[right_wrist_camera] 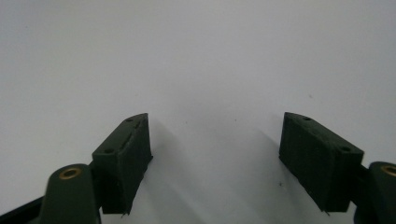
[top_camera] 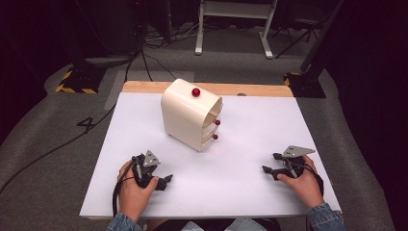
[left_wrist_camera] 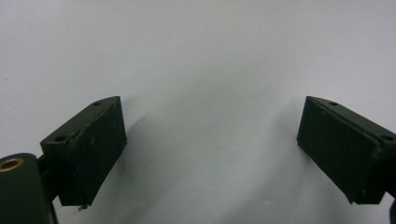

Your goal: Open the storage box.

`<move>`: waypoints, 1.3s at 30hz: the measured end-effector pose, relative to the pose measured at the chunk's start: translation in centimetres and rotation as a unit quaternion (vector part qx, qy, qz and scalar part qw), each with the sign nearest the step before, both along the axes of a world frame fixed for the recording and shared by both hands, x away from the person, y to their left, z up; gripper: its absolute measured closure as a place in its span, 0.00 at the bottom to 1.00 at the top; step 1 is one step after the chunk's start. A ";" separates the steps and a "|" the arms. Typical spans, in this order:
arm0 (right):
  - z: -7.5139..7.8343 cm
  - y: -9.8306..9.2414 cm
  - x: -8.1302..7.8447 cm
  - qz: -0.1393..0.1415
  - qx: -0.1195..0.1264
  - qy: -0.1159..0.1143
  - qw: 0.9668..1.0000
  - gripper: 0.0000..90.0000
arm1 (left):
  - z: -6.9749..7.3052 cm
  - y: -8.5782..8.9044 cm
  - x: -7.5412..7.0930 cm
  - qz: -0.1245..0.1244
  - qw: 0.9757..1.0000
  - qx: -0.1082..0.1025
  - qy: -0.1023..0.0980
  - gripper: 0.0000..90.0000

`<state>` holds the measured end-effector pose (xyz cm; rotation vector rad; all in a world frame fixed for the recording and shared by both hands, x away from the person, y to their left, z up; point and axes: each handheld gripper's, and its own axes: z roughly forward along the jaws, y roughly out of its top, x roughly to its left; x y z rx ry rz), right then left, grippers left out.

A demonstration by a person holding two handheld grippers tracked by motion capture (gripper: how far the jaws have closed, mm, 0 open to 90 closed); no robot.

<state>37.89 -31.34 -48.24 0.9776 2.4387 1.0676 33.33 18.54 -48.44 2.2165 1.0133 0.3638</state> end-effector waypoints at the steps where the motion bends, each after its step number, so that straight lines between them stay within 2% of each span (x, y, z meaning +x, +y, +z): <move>1: 0.0 0.0 0.0 0.000 0.000 0.001 1.000 0.28 | 0.0 0.0 0.0 0.001 1.000 -0.002 0.000 0.09; 16: 0.1 0.0 0.1 -0.001 0.002 0.005 1.000 0.28 | 0.0 0.0 0.1 0.000 1.000 -0.001 0.002 0.09; 24: 0.1 -0.3 0.1 -0.015 0.009 0.000 1.000 0.37 | 0.0 0.0 0.0 0.001 1.000 -0.003 0.003 0.09; 26: 0.2 -0.4 0.1 -0.013 0.018 0.003 1.000 0.39 | 0.0 0.0 0.0 0.002 1.000 -0.004 0.003 0.09; 29: 0.8 -0.4 0.0 -0.003 0.025 0.002 1.000 0.39 | 0.0 0.0 0.0 0.001 1.000 -0.004 0.003 0.09; 32: 2.4 0.0 -0.2 0.007 0.033 -0.017 0.999 0.39 | -0.1 0.0 0.0 0.001 1.000 -0.004 0.000 0.09; 35: 3.6 0.3 -0.1 0.016 0.044 -0.026 0.999 0.39 | -0.1 0.0 0.0 0.000 1.000 -0.003 -0.002 0.09; 36: 3.6 0.3 -0.1 0.016 0.044 -0.026 0.999 0.39 | -0.1 0.0 0.0 0.000 1.000 -0.003 -0.002 0.09; 38: 5.0 0.8 0.1 0.029 0.064 -0.049 0.996 0.40 | -0.1 0.0 -0.1 0.000 1.000 0.000 -0.005 0.09; 39: 5.0 0.8 0.1 0.029 0.064 -0.049 0.996 0.40 | -0.1 0.0 -0.1 0.000 1.000 0.000 -0.005 0.09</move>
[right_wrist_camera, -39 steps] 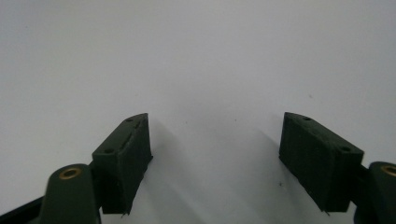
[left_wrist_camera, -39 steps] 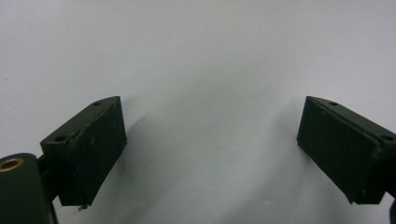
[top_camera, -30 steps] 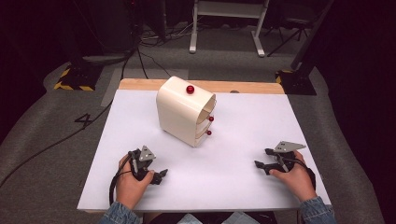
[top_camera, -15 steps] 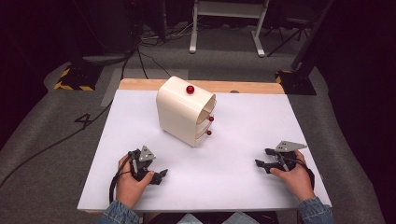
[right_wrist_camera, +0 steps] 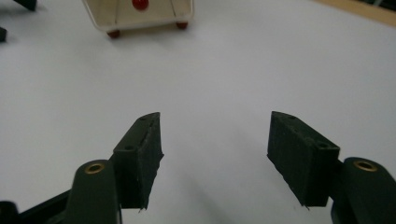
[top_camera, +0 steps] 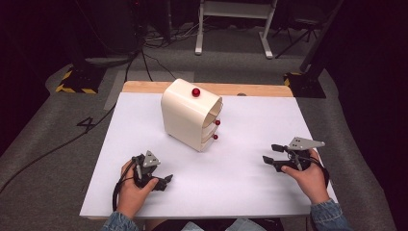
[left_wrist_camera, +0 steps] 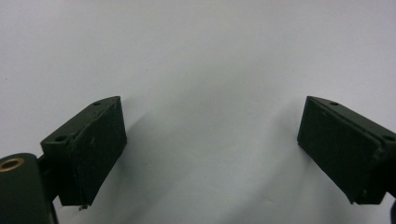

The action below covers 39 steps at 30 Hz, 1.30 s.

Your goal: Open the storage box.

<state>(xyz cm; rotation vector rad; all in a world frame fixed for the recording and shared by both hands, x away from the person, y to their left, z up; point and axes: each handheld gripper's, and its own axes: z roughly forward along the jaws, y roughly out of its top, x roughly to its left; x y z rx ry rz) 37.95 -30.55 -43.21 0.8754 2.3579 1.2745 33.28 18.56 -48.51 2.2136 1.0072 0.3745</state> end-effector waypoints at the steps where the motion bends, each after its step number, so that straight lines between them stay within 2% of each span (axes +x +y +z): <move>1: 0.8 0.4 0.0 0.012 0.016 -0.014 1.000 0.41 | 0.0 0.0 0.0 0.001 1.000 0.002 -0.001 0.09; 8: 2.5 1.2 0.3 0.032 0.062 -0.050 0.996 0.42 | 0.0 0.0 0.0 0.000 1.000 0.001 0.000 0.09; 12: 2.8 2.0 0.6 0.045 0.072 -0.053 0.995 0.43 | 0.0 0.0 0.0 0.000 1.000 0.001 0.001 0.09; 15: 2.9 3.4 1.4 0.063 0.089 -0.053 0.993 0.44 | 0.0 0.0 0.0 0.001 1.000 -0.003 0.003 0.09; 22: 2.5 5.7 2.8 0.082 0.087 -0.044 0.992 0.48 | 0.0 0.0 0.0 0.002 1.000 -0.005 0.005 0.09; 25: 2.1 7.2 4.1 0.089 0.076 -0.042 0.992 0.50 | 0.0 0.0 0.0 0.001 1.000 -0.005 0.005 0.09; 28: 1.8 8.0 4.7 0.094 0.072 -0.036 0.992 0.51 | 0.0 0.0 0.0 0.001 1.000 -0.005 0.005 0.09; 29: 1.5 8.7 5.1 0.099 0.064 -0.035 0.992 0.53 | 0.0 0.0 0.0 0.001 1.000 -0.005 0.004 0.09; 34: 0.6 10.2 6.0 0.107 0.050 -0.031 0.992 0.57 | 0.0 0.0 0.0 0.001 1.000 -0.005 0.005 0.09; 39: -0.7 11.4 6.5 0.110 0.047 -0.022 0.993 0.60 | 0.0 0.0 0.0 0.002 1.000 -0.005 0.004 0.09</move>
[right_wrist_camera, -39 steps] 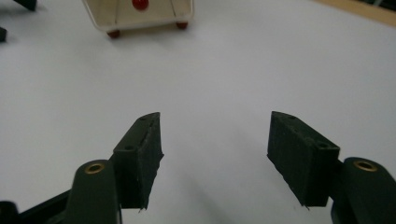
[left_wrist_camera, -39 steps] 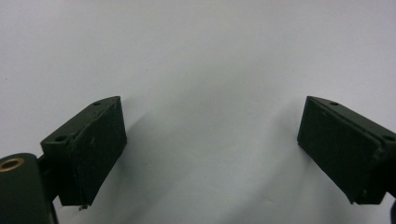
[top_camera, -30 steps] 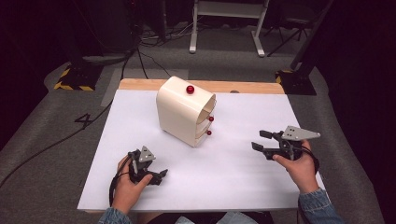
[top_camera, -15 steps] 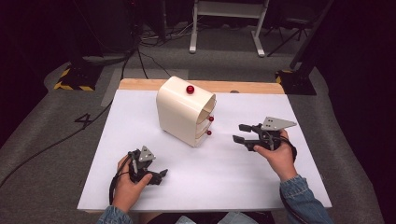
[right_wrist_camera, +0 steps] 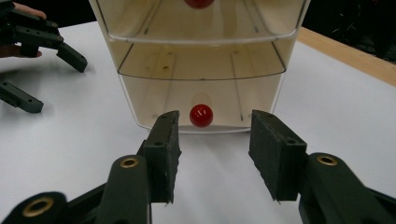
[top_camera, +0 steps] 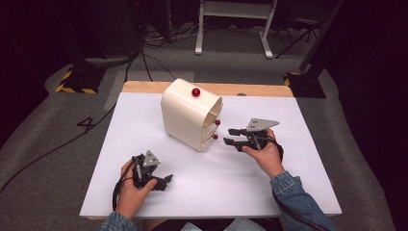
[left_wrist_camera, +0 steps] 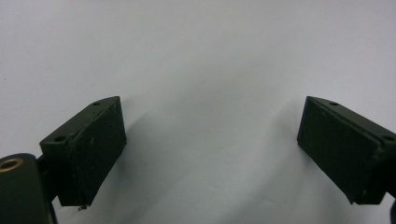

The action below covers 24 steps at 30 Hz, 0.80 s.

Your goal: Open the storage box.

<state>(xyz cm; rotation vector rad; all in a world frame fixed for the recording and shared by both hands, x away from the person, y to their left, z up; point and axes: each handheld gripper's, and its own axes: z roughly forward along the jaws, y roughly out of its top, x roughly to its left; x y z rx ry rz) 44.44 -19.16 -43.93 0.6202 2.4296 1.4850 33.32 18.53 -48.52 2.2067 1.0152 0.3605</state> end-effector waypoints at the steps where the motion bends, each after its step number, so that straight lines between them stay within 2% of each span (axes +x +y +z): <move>1: 0.0 0.0 0.0 0.000 0.000 0.000 1.000 0.60 | 0.0 0.0 0.0 0.000 1.000 0.000 0.000 0.09; 5: -1.4 0.9 0.4 0.006 -0.004 0.012 1.000 0.65 | 0.0 0.0 0.0 0.000 1.000 0.000 0.000 0.09; 8: -1.9 1.5 0.6 0.008 -0.005 0.012 1.000 0.67 | 0.0 0.0 0.0 0.000 1.000 0.000 0.000 0.09; 12: -2.2 2.0 0.9 0.012 -0.003 0.009 1.000 0.70 | 0.0 0.0 0.0 0.000 1.000 0.000 0.000 0.09; 17: -2.5 2.7 1.2 0.012 0.003 0.005 1.000 0.78 | 0.0 0.0 0.0 0.000 1.000 0.000 0.000 0.09; 22: -2.6 3.0 1.3 0.011 0.000 0.001 1.000 0.82 | 0.0 0.0 0.0 0.000 1.000 0.000 0.000 0.09; 24: -2.7 3.0 1.3 0.011 0.004 0.006 1.000 0.82 | 0.0 0.0 0.0 0.000 1.000 0.000 0.000 0.09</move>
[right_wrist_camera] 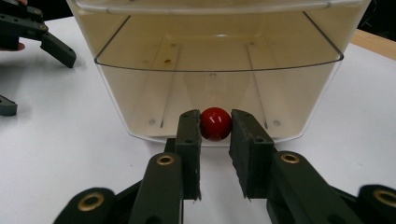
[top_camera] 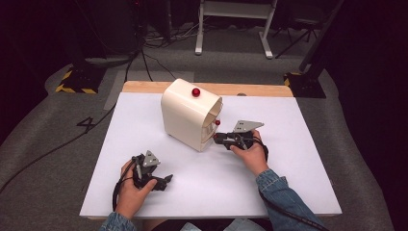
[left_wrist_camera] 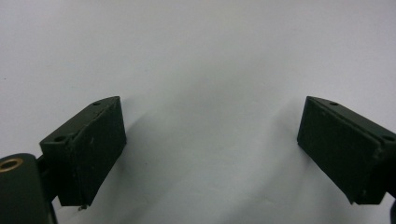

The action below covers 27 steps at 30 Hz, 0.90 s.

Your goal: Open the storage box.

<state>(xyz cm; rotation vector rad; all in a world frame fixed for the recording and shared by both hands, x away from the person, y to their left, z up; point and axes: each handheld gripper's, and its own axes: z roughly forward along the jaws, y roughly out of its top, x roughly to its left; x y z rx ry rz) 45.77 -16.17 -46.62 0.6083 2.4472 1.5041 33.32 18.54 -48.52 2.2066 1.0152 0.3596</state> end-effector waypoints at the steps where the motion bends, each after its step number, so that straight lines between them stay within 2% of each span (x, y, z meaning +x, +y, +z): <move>1: 0.0 0.0 -0.1 0.001 -0.003 -0.007 1.000 0.82 | 0.0 0.0 0.0 0.000 1.000 0.000 0.000 0.09; 11: 0.4 -0.6 -0.8 -0.004 -0.018 -0.010 1.000 0.82 | 0.0 0.0 0.0 0.000 1.000 0.000 0.001 0.09; 27: 1.7 -4.7 -3.7 -0.014 -0.018 -0.010 1.000 0.82 | 0.0 0.0 0.0 0.000 1.000 0.001 0.003 0.09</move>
